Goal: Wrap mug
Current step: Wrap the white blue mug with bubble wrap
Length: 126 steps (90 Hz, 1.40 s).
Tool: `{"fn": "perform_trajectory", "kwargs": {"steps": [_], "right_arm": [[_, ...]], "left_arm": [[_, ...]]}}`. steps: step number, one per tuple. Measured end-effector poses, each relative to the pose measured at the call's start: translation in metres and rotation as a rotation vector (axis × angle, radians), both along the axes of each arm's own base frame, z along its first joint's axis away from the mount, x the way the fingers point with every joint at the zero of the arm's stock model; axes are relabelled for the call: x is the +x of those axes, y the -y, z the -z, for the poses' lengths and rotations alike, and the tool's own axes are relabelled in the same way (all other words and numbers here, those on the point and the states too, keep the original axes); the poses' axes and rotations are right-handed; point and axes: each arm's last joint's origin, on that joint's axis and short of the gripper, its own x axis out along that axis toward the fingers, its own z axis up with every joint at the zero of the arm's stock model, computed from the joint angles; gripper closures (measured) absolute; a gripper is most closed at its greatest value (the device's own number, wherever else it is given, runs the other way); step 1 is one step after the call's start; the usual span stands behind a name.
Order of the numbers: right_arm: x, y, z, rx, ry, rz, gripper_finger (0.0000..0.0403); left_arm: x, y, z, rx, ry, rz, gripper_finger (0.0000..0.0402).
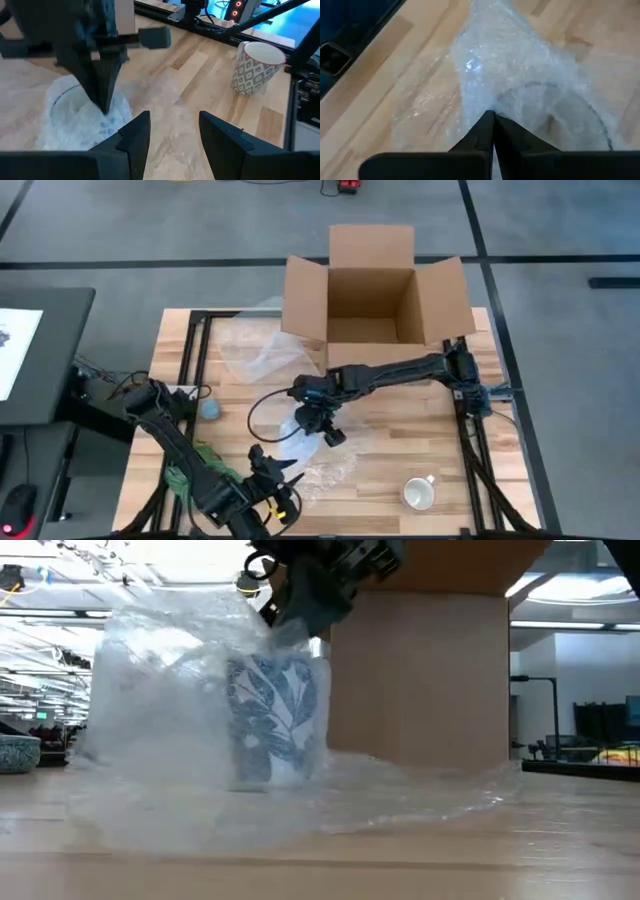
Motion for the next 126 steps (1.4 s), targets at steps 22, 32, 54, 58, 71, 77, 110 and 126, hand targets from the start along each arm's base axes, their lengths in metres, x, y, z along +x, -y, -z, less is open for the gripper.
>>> {"fn": "perform_trajectory", "kwargs": {"steps": [22, 32, 54, 58, 71, 77, 110, 126], "right_arm": [[0.005, 0.003, 0.006, -0.038, 0.006, 0.068, 0.0403], [0.011, 0.004, 0.016, -0.034, 0.003, 0.079, 0.0403], [0.015, 0.004, 0.038, -0.045, -0.062, 0.1, 0.0403], [0.016, 0.005, 0.039, -0.05, -0.064, 0.1, 0.0403], [0.015, 0.005, 0.039, -0.057, -0.066, 0.102, 0.0403], [0.014, 0.004, 0.036, -0.061, -0.069, 0.101, 0.0403], [0.015, 0.001, -0.009, -0.058, -0.022, 0.102, 0.0399], [0.017, 0.001, -0.032, -0.055, 0.012, 0.096, 0.0366]], "left_arm": [[0.005, -0.005, 0.0, 0.013, -0.008, -0.011, 0.0254], [0.006, -0.006, 0.0, 0.019, -0.013, -0.011, 0.0254], [0.007, -0.008, 0.0, 0.044, -0.013, -0.014, 0.0254], [0.008, -0.009, 0.0, 0.05, -0.015, -0.016, 0.0254], [0.01, -0.011, 0.0, 0.057, -0.019, -0.021, 0.0254], [0.01, -0.011, 0.0, 0.063, -0.02, -0.02, 0.0254], [0.011, -0.012, 0.0, 0.073, -0.026, -0.019, 0.0254], [0.011, -0.012, 0.0, 0.072, -0.026, -0.019, 0.0254]]}}
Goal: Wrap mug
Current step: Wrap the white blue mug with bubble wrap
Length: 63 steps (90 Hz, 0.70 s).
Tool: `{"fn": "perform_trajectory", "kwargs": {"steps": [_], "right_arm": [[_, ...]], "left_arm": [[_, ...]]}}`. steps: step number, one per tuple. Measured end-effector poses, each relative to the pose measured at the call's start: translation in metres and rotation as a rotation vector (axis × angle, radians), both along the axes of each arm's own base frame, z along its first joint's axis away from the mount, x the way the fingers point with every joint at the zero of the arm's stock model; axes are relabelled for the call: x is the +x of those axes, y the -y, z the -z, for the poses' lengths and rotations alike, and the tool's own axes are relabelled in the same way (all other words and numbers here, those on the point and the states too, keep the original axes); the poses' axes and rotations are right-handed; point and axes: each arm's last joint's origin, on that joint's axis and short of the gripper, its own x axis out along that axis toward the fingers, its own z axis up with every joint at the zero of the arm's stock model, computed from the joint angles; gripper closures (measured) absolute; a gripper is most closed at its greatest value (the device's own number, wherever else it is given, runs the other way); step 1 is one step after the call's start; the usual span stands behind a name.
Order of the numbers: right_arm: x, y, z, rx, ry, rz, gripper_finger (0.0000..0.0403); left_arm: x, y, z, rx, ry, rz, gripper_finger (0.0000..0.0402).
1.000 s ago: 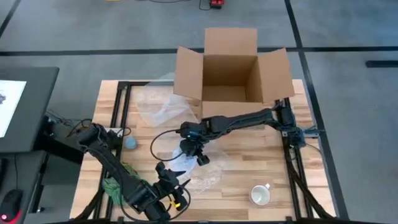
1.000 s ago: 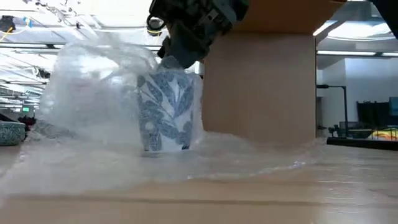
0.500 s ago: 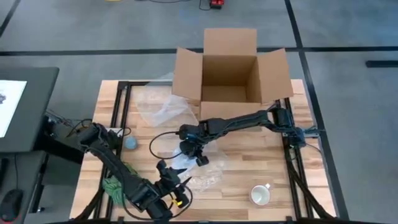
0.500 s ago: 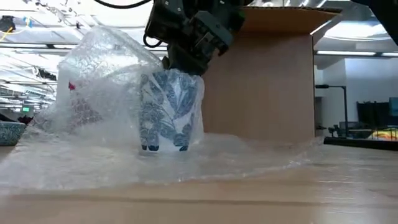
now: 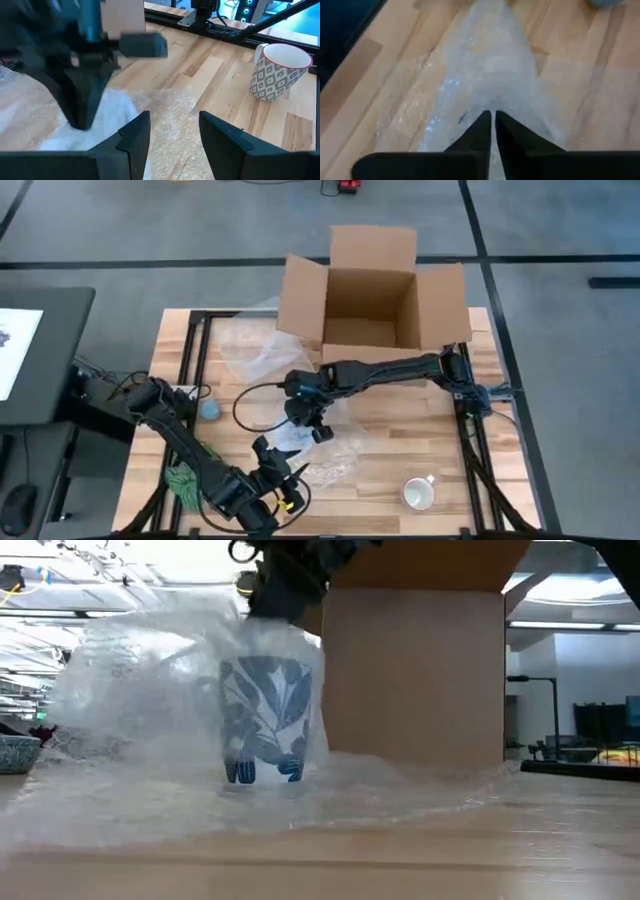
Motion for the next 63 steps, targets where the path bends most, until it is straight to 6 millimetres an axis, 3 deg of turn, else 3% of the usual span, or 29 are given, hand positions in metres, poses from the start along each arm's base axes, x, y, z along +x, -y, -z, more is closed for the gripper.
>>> {"fn": "perform_trajectory", "kwargs": {"steps": [16, 26, 46, 63], "right_arm": [[0.0, 0.0, -0.004, 0.001, 0.001, 0.001, 0.0316], [0.003, -0.001, 0.011, 0.008, -0.05, 0.015, 0.0306], [0.015, 0.003, 0.065, -0.071, -0.197, 0.076, 0.0325], [0.021, 0.003, 0.092, -0.089, -0.247, 0.07, 0.0364]], "left_arm": [[0.0, 0.0, 0.0, -0.001, 0.001, 0.0, 0.0254], [0.0, 0.0, 0.0, -0.004, 0.004, -0.002, 0.0254], [0.0, 0.0, 0.0, -0.004, 0.003, -0.002, 0.0254], [0.0, 0.0, 0.0, 0.001, 0.0, -0.001, 0.0254]]}}
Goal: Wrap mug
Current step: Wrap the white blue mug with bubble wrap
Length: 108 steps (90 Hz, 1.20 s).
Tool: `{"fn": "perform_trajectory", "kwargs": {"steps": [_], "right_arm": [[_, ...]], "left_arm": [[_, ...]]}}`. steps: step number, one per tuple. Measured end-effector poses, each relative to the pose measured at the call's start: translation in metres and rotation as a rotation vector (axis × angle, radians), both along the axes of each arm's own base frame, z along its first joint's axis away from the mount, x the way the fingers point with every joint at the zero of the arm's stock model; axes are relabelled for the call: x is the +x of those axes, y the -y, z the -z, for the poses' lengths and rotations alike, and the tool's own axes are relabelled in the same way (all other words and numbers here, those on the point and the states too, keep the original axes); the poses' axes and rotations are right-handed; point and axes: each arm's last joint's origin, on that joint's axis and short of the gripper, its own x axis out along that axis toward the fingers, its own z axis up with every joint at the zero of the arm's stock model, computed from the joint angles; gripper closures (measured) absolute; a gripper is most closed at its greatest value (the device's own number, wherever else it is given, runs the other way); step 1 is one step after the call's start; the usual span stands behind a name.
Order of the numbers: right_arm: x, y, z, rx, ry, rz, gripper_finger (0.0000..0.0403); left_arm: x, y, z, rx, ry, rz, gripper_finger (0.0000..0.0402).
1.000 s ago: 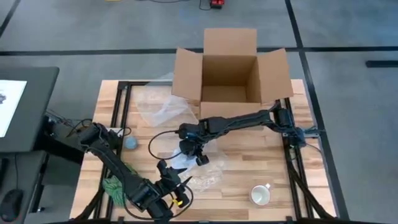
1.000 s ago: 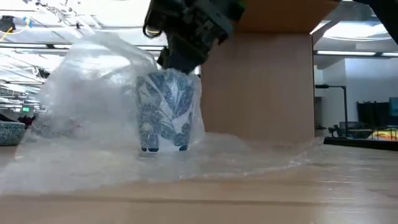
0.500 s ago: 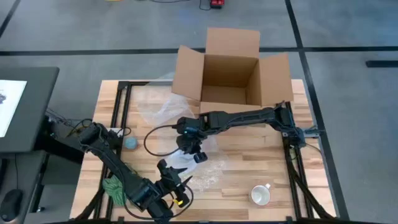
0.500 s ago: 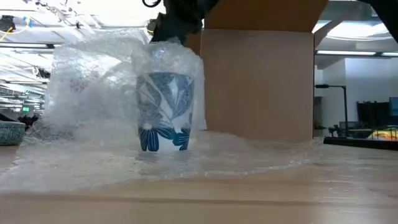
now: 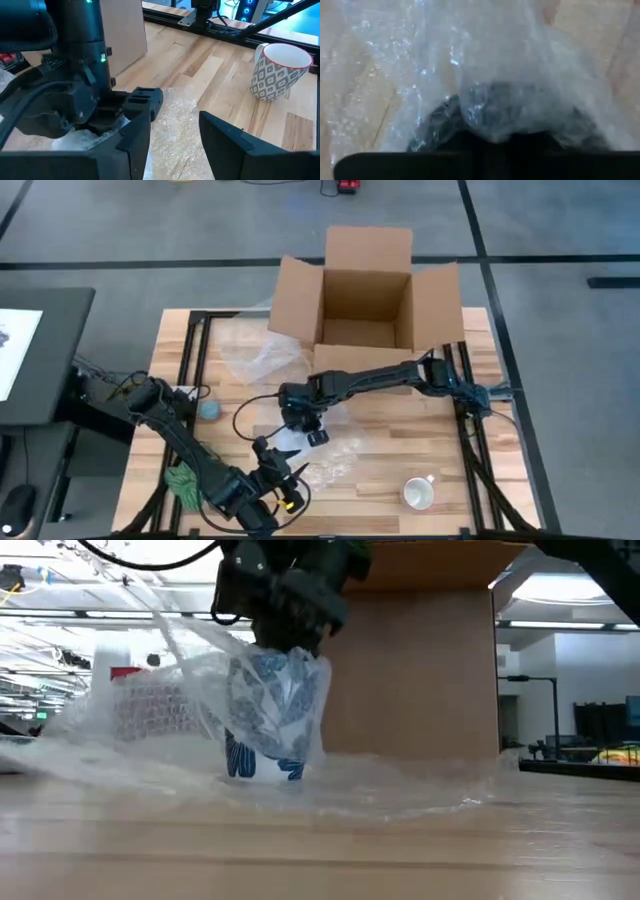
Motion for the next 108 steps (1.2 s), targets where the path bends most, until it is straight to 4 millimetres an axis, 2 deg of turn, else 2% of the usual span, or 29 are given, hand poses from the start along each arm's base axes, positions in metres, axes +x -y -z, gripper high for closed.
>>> {"fn": "perform_trajectory", "kwargs": {"steps": [8, 24, 30, 41, 49, 69, 78, 91, 108], "right_arm": [[0.0, 0.0, -0.001, -0.006, 0.001, -0.006, 0.0385], [-0.002, 0.0, -0.027, -0.007, 0.053, -0.01, 0.04], [-0.004, 0.0, -0.04, -0.006, 0.076, -0.01, 0.0395], [-0.013, 0.001, -0.077, -0.004, 0.156, -0.012, 0.0371], [-0.019, 0.001, -0.093, -0.012, 0.183, -0.032, 0.0345], [-0.031, -0.001, -0.118, -0.022, 0.23, -0.074, 0.0288], [-0.033, -0.003, -0.117, -0.027, 0.219, -0.091, 0.0274], [-0.033, -0.003, -0.114, -0.027, 0.203, -0.092, 0.0267], [-0.047, -0.003, -0.141, -0.027, 0.25, -0.092, 0.0271]], "left_arm": [[0.0, 0.0, 0.0, -0.001, 0.001, -0.002, 0.0254], [0.0, 0.0, 0.0, -0.003, 0.002, -0.002, 0.0254], [0.0, 0.0, 0.0, -0.004, 0.004, -0.003, 0.0254], [0.0, 0.0, 0.0, -0.006, 0.004, -0.003, 0.0254], [0.0, 0.0, 0.0, -0.017, -0.003, 0.002, 0.0254], [0.0, 0.002, 0.002, -0.059, -0.043, 0.025, 0.0254], [-0.001, 0.002, 0.002, -0.055, -0.058, 0.034, 0.0254], [-0.004, -0.002, 0.004, -0.019, -0.09, 0.017, 0.0254], [-0.008, -0.015, 0.006, 0.009, -0.097, -0.066, 0.0254]]}}
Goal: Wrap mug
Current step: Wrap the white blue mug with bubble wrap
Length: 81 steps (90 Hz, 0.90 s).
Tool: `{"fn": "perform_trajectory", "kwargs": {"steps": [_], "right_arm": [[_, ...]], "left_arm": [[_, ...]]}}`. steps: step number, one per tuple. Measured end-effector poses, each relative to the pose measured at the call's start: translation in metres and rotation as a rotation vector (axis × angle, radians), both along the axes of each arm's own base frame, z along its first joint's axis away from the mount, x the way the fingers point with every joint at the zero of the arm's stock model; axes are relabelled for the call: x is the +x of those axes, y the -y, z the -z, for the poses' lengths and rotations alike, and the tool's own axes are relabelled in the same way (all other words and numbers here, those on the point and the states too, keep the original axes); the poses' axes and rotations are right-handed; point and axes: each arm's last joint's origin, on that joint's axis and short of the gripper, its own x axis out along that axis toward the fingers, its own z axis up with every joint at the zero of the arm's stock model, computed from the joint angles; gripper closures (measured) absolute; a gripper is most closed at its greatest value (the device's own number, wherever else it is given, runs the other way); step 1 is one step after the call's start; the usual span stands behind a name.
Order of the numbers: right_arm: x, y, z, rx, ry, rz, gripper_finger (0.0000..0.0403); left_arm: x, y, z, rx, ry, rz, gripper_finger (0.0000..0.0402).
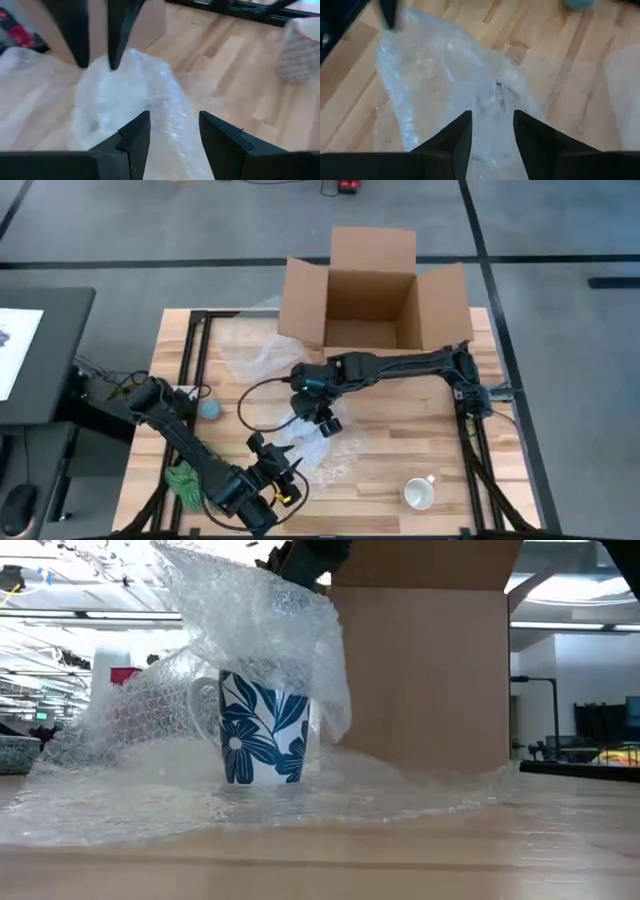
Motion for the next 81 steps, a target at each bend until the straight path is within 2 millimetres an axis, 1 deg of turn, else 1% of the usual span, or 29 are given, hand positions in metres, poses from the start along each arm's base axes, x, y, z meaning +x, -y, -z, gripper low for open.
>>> {"fn": "perform_trajectory", "kwargs": {"steps": [18, 22, 28, 34, 42, 53, 67, 73, 81], "right_arm": [[-0.026, -0.003, -0.032, 0.02, 0.02, -0.036, 0.0283], [-0.032, -0.004, -0.036, 0.045, 0.029, -0.069, 0.0285], [-0.043, -0.009, -0.035, 0.084, 0.017, -0.128, 0.0288], [-0.05, -0.012, -0.027, 0.104, 0.005, -0.161, 0.0292], [-0.06, -0.016, -0.009, 0.103, -0.019, -0.172, 0.0296], [-0.073, -0.023, 0.01, 0.119, -0.002, -0.167, 0.0301], [-0.087, -0.042, 0.032, 0.17, 0.034, -0.158, 0.0305], [-0.091, -0.051, 0.041, 0.176, 0.053, -0.161, 0.0305], [-0.094, -0.06, 0.05, 0.132, 0.064, -0.142, 0.0306]], "left_arm": [[0.001, -0.006, -0.003, 0.076, 0.105, -0.059, 0.0254], [0.001, -0.006, -0.004, 0.084, 0.127, -0.067, 0.0254], [0.001, -0.007, -0.004, 0.089, 0.159, -0.079, 0.0254], [0.001, -0.007, -0.005, 0.092, 0.188, -0.089, 0.0254], [0.002, -0.007, -0.006, 0.1, 0.24, -0.108, 0.0254], [0.006, -0.014, -0.006, 0.088, 0.268, -0.143, 0.0254], [0.019, -0.034, -0.003, 0.057, 0.23, -0.214, 0.0254], [0.024, -0.045, 0.002, 0.048, 0.193, -0.245, 0.0254], [0.03, -0.06, 0.013, 0.009, 0.132, -0.289, 0.0254]]}}
